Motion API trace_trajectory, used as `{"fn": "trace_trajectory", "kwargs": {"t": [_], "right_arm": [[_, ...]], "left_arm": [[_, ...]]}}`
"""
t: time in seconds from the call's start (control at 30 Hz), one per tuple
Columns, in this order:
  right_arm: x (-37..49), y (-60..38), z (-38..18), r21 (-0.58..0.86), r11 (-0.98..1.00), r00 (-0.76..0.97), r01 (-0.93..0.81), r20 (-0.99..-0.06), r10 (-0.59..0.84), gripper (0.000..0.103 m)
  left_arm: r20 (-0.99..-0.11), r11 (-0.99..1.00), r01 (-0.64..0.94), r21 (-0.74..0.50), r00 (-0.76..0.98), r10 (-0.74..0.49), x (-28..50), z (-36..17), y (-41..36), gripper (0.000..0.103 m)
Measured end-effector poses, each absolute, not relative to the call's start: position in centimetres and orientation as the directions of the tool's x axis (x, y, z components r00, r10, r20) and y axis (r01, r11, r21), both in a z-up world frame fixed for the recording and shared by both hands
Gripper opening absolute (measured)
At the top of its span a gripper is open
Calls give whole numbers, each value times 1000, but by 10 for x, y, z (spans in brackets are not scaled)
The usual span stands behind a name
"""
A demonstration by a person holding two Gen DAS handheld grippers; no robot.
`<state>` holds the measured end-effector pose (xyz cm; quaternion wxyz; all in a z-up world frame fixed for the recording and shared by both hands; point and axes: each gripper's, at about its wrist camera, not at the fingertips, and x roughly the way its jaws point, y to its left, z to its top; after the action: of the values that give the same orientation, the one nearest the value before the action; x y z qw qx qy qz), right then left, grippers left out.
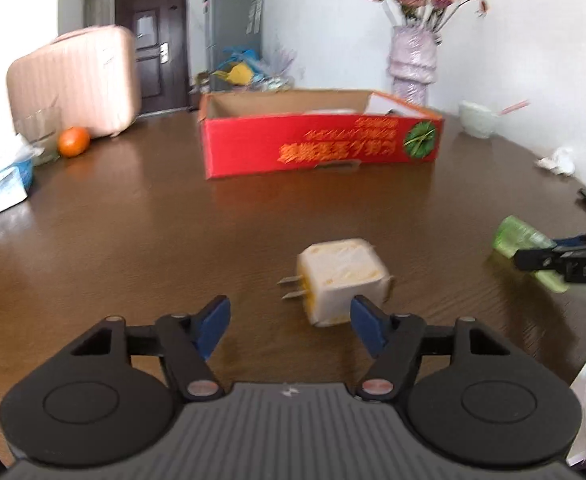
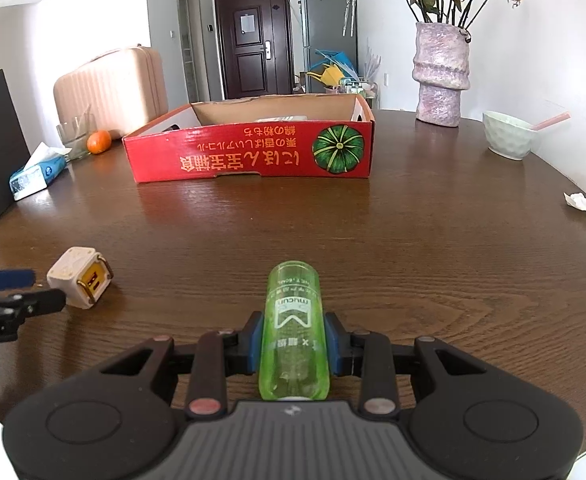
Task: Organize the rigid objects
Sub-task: 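Lift the plug with the left tool while the right tool lifts the green bottle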
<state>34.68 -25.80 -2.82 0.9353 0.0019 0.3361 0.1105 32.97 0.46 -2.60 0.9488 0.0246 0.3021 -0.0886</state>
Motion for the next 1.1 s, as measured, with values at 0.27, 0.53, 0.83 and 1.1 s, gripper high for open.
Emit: {"fn": "trace_trajectory", "kwargs": {"t": [0.27,0.53,0.83,1.1], "right_arm": [[352,-257,-31,68,977,749,-202,-633,198,31],[354,-269,-32,61,985,758,-163,-631,164,31],[354,-263,-27,73,979,762,-190,-617,194,30],[346,-263,-3,60,978,807,-200,-556,199,30]], "left_arm": [[-584,976,218,-4,791,-179,375,-33,-32,67],[-577,975,214,-56,790,-207,371,-34,-23,67],[-548,978,202,-56,812,-199,352,-21,-13,66],[-482,979,198,-45,854,-195,351,7,-3,66]]}}
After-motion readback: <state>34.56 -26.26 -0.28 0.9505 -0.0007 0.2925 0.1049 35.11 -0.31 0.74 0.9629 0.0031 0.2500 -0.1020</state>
